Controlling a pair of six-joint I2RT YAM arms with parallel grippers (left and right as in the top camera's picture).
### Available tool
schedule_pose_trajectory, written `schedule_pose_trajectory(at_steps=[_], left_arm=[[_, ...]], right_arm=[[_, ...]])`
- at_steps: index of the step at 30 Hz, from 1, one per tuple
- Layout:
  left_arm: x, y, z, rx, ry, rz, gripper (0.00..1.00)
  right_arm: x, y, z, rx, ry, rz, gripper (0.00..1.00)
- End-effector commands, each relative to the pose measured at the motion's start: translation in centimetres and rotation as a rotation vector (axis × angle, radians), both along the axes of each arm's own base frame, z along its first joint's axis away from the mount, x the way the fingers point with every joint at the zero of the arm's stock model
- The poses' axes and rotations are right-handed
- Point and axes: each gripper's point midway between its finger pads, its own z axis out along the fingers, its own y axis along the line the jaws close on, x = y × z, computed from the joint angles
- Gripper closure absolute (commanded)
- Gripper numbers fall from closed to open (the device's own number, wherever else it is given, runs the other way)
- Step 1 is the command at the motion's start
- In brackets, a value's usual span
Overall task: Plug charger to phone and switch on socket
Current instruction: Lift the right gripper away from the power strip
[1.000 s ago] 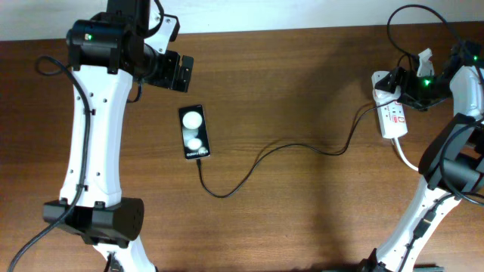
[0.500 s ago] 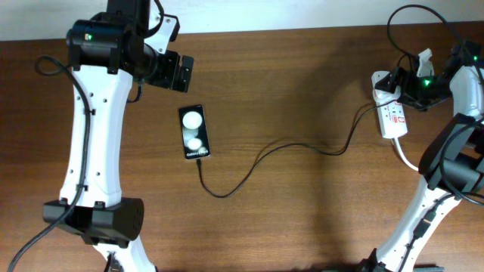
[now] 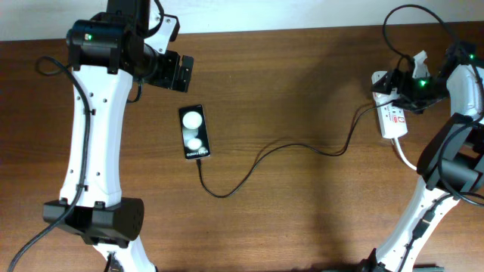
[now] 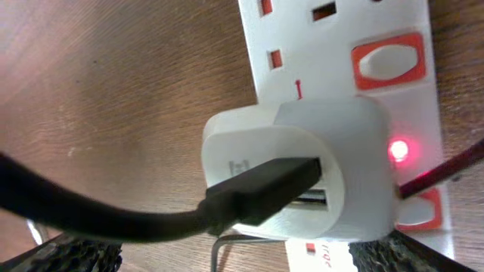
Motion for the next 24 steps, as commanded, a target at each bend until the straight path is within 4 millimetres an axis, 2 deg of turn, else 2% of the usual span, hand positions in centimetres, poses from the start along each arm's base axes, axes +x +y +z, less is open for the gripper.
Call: schedule_pose_trajectory(at_steps=[1,3,5,8,11,16,19,22,24], left_arm=[[0.0,0.2,0.5,0.014,-0.020,-0.008,0.01],[0.0,0.2,0.5,0.014,-0.020,-0.008,0.01],[0.0,0.2,0.5,0.014,-0.020,-0.008,0.01],[0.0,0.2,0.5,0.013,-0.019,-0.008,0.01],[0.0,0.2,0.5,0.014,-0.020,-0.008,0.01],[0.0,0.2,0.5,0.014,-0.020,-0.008,0.01],[0.0,0.2,0.5,0.014,-0.020,-0.008,0.01],[0.0,0.2,0.5,0.014,-0.020,-0.008,0.01],[0.0,0.2,0.5,0.014,-0.020,-0.008,0.01]], right_arm=[[-2.2,-3.0,0.0,-0.028,0.068,-0.089,0.01],[-3.2,-5.3,1.1,-0.065,0.092,-0.127,0.01],[-3.5,-6.0,2.4,-0.089,0.097,-0.129,0.01],[-3.3,-5.9,4.9,-0.103,0.073,-0.114,0.01],[-4.0,-6.5,10.0,-0.188,0.028,-0.135,0.01],[-7.6,-6.0,18.0,-0.326,-0.028,-0.186,0.01],[-10.6,-5.2,21.0,-0.384,-0.016,-0.200,0.01],[-12.6,-4.0,22.0,-0.369,0.016,-0.195,0.01],[-12.8,-3.9,22.0,-0.366,0.023,-0.194,0.01]])
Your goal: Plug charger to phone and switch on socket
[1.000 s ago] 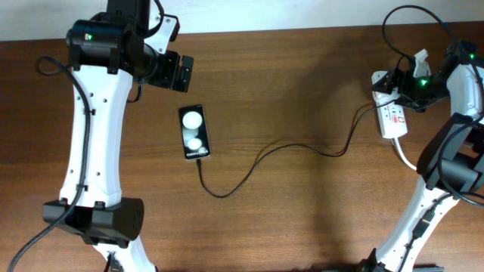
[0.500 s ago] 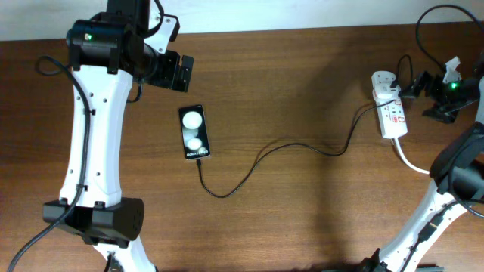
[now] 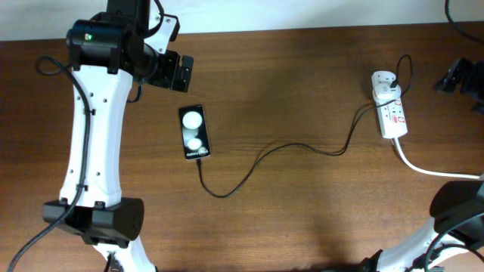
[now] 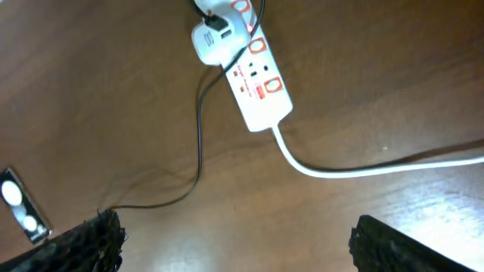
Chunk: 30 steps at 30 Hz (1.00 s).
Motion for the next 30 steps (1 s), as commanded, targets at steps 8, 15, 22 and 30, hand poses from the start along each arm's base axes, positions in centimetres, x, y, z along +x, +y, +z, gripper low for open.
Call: schedule_pose_trajectory(at_steps=[8,15,22,30], left_arm=[[0.0,0.2,0.5,0.014,-0.020,-0.008,0.01],[0.0,0.2,0.5,0.014,-0.020,-0.008,0.01],[0.0,0.8,0.6,0.042,-0.024,0.006,0.01],[-0.2,0.9,6.1,0.003,-0.289,0.014,0.01]], right_arm=[[-0.2,0.0,1.3,-0.036,-0.028,-0.004,0.02],[-0.2,0.0,1.3,-0.036,-0.028,-0.004,0.01],[-0.2,0.0,1.3,-0.036,-0.028,-0.004,0.01],[-0.2,0.0,1.3,-0.036,-0.028,-0.004,0.01]])
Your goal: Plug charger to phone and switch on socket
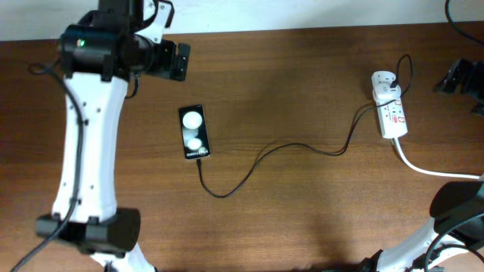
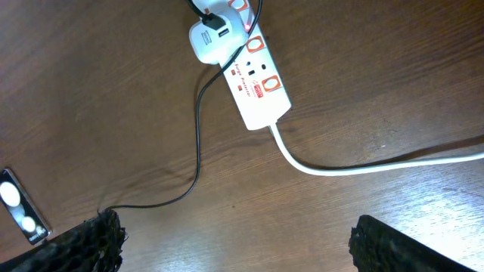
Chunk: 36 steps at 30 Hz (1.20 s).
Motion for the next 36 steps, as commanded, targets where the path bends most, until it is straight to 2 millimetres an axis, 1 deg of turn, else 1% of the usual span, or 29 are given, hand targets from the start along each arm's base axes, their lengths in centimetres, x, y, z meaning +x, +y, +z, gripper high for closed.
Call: schedule_pose_trajectory(at_steps=[1,4,5,7,8,9,11,12,14,15,18,20,22,27,30,36], left_arm=[[-2.4,0.6,1.7,0.000,-0.121,-0.005,0.01],[-5.0,1.1,-1.4,-0.013,-0.218,-0.001,0.01],[-6.4,1.4,-2.7,-0.023,-0.279,0.000,0.01],[-8.2,1.7,-3.8,-0.035,-0.356,0.002,0.01],[-9.5,2.1,-4.5,-0.036,-0.409,0.011,0.01],[-10.8,2.5,-4.6,-0.038,-0.473,0.022,0.01],[-12.5,3.0,-4.8,-0.054,-0.568,0.030,0.01],[-13.4,3.2,-4.5,-0.066,-0.642,0.033,0.01],[-14.6,3.6,-4.1,-0.084,-0.762,0.042,0.01],[-15.2,4.0,-4.3,-0.092,-0.817,0.048,0.01],[-16.9,5.2,-5.7,-0.108,-0.956,0.050,0.01],[-17.7,5.7,-6.3,-0.108,-1.013,0.056,0.01],[-18.5,6.5,-7.8,-0.097,-1.064,0.078,0.01],[-19.1,7.5,-10.7,-0.076,-1.076,0.112,0.01],[-19.2,8.1,-12.0,-0.062,-1.033,0.140,0.01],[-19.6,8.6,-16.5,-0.057,-0.855,0.175,0.01]], right_arm=[[-0.1,0.1,1.3,-0.032,-0.029,0.001,0.01],[-0.1,0.1,1.3,-0.032,-0.029,0.001,0.01],[-0.1,0.1,1.3,-0.032,-0.029,0.001,0.01],[-0.1,0.1,1.3,-0.032,-0.029,0.000,0.01],[-0.1,0.1,1.2,-0.032,-0.028,0.001,0.01],[-0.1,0.1,1.3,-0.032,-0.029,0.001,0.01],[-0.1,0.1,1.3,-0.032,-0.029,0.000,0.01],[-0.1,0.1,1.3,-0.032,-0.029,0.000,0.01],[-0.1,0.1,1.3,-0.032,-0.029,0.000,0.01],[-0.1,0.1,1.3,-0.032,-0.029,0.000,0.01],[-0.1,0.1,1.3,-0.032,-0.029,0.000,0.01],[-0.1,0.1,1.3,-0.032,-0.029,0.001,0.01],[-0.1,0.1,1.3,-0.032,-0.029,0.001,0.01],[-0.1,0.1,1.3,-0.032,-0.029,0.000,0.01],[-0.1,0.1,1.3,-0.032,-0.029,0.000,0.01],[-0.1,0.1,1.2,-0.032,-0.028,0.000,0.02]])
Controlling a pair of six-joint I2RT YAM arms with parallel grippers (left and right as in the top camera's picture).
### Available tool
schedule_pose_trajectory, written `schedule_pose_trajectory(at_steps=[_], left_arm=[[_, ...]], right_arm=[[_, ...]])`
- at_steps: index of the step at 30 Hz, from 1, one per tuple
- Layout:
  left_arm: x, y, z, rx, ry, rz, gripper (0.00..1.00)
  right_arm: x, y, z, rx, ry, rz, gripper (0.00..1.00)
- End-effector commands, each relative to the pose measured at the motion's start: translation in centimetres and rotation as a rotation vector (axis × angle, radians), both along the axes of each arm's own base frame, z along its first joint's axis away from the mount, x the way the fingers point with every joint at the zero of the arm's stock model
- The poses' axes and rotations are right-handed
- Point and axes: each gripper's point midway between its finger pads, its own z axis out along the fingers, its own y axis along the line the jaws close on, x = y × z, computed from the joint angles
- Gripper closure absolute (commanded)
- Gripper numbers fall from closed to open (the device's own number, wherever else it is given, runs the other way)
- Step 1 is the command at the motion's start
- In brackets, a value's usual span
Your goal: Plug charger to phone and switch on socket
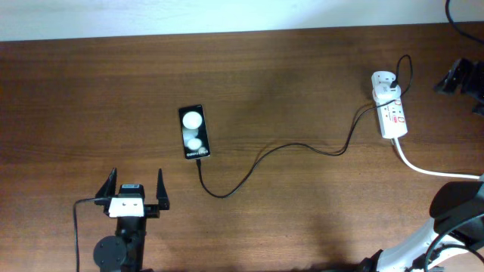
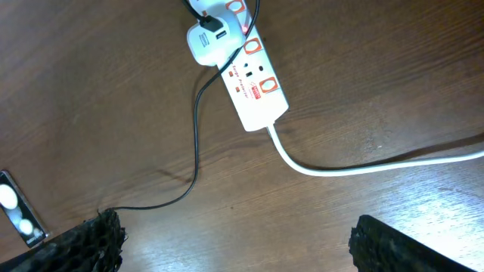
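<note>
The black phone (image 1: 194,132) lies screen up on the wooden table, also at the left edge of the right wrist view (image 2: 15,208). A thin black cable (image 1: 295,146) runs from its lower end to the white charger (image 1: 384,81) plugged into the white power strip (image 1: 394,118). From the right wrist I see the charger (image 2: 208,41) and the strip (image 2: 254,83) well below. My right gripper (image 2: 242,249) is open and empty, held high at the table's far right (image 1: 458,75). My left gripper (image 1: 137,193) is open at the front left, away from the phone.
A thick white cord (image 1: 431,170) leaves the strip's near end and runs off the right edge. The black cable loops across the table's middle (image 2: 195,143). Part of the right arm's base shows at the bottom right corner (image 1: 454,208).
My left arm was up at the back left, just beyond the phone; now it is folded down at the front left edge. The right gripper, phone, cable and strip are unchanged.
First my right gripper was close against the charger on the strip, a red lamp lit beside it, and the left arm stood behind the phone. Then the right gripper was high at the far right, open. The left arm shifted slightly, and now sits low in front.
</note>
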Motion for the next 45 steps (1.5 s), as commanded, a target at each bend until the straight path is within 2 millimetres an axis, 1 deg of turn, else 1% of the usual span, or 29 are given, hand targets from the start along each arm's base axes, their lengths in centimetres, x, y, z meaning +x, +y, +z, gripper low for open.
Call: schedule_pose_trajectory(at_steps=[1,9,11,14,18,41,43,45], left_arm=[[-0.1,0.2,-1.2,0.003,0.045,0.007,0.01],[-0.1,0.8,-1.4,-0.059,0.052,0.047,0.01],[-0.2,1.9,-1.6,-0.162,0.053,0.116,0.01],[-0.3,2.4,-1.6,-0.236,0.047,0.154,0.01],[-0.2,1.6,-1.6,-0.233,0.050,0.125,0.01],[-0.2,1.5,-1.6,-0.233,0.050,0.120,0.01],[-0.2,1.5,-1.6,-0.233,0.050,0.120,0.01],[-0.2,1.5,-1.6,-0.233,0.050,0.120,0.01]], right_arm=[[-0.1,0.2,1.1,-0.024,-0.026,0.005,0.01],[-0.1,0.2,1.1,-0.023,-0.027,0.005,0.01],[-0.1,0.2,1.1,-0.024,-0.027,0.005,0.01],[-0.1,0.2,1.1,-0.023,-0.026,0.005,0.01],[-0.1,0.2,1.1,-0.024,-0.027,0.005,0.01],[-0.1,0.2,1.1,-0.024,-0.027,0.005,0.01],[0.7,-0.3,1.5,-0.047,-0.065,0.006,0.01],[2.3,-0.4,2.3,-0.061,-0.139,0.022,0.01]])
